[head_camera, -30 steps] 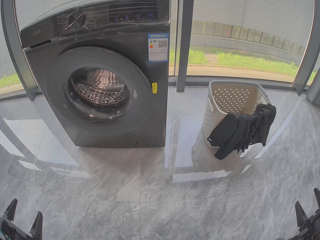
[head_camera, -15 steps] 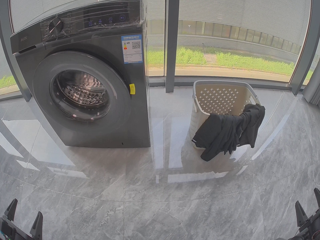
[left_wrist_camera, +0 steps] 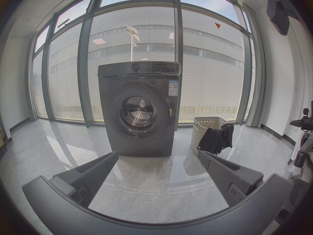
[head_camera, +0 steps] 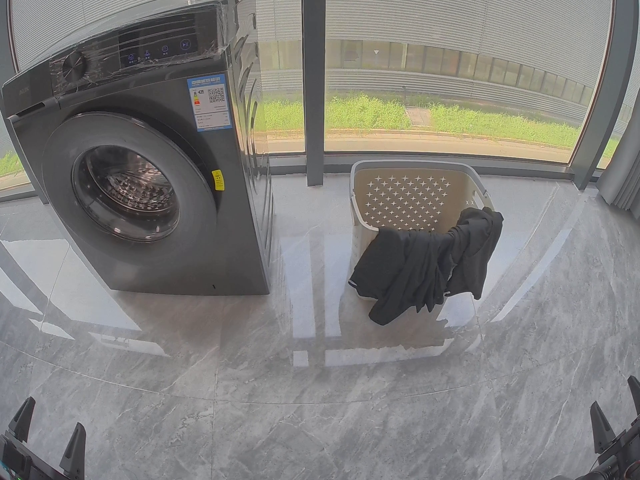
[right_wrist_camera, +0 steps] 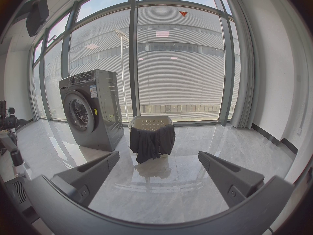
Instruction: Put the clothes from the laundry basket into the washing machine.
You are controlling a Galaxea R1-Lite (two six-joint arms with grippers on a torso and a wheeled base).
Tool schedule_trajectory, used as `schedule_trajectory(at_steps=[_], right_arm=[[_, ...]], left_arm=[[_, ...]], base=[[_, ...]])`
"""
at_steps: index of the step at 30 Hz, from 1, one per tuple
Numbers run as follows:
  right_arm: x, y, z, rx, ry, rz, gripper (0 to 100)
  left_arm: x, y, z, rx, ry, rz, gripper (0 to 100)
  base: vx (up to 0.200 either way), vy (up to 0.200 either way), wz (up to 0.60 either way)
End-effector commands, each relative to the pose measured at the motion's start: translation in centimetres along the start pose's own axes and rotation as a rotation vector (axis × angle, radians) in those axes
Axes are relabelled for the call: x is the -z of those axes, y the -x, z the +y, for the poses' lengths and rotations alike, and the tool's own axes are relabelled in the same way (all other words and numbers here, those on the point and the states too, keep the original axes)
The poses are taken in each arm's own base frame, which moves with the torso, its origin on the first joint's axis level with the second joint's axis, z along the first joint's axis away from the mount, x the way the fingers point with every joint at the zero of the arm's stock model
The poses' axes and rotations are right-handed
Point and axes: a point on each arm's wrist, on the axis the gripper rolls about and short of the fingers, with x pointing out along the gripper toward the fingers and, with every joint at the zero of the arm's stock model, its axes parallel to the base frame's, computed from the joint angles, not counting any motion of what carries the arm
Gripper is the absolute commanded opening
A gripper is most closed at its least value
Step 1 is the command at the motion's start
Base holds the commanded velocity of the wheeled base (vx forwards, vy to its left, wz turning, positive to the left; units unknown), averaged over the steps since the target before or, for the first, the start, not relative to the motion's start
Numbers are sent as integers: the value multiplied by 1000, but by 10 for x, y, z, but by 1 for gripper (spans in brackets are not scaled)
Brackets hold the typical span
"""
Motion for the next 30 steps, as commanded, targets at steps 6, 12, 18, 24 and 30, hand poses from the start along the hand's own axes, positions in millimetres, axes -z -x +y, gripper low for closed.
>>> schedule_trajectory(at_steps=[6,12,18,24,30], right_arm=[[5,0,0,-1,0,1,100],[5,0,0,-1,0,1,100],[5,0,0,-1,0,1,100],[5,0,0,-1,0,1,100],[5,0,0,-1,0,1,100]], left_arm=[[4,0,0,0,0,-3,100],[4,0,0,0,0,-3,100],[4,0,0,0,2,-3,100],[4,0,0,0,5,-3,100],[5,0,0,0,3,-2,100]], base=[[0,-200,0],[0,-200,0],[0,-200,0],[0,-33,0],[67,0,0]])
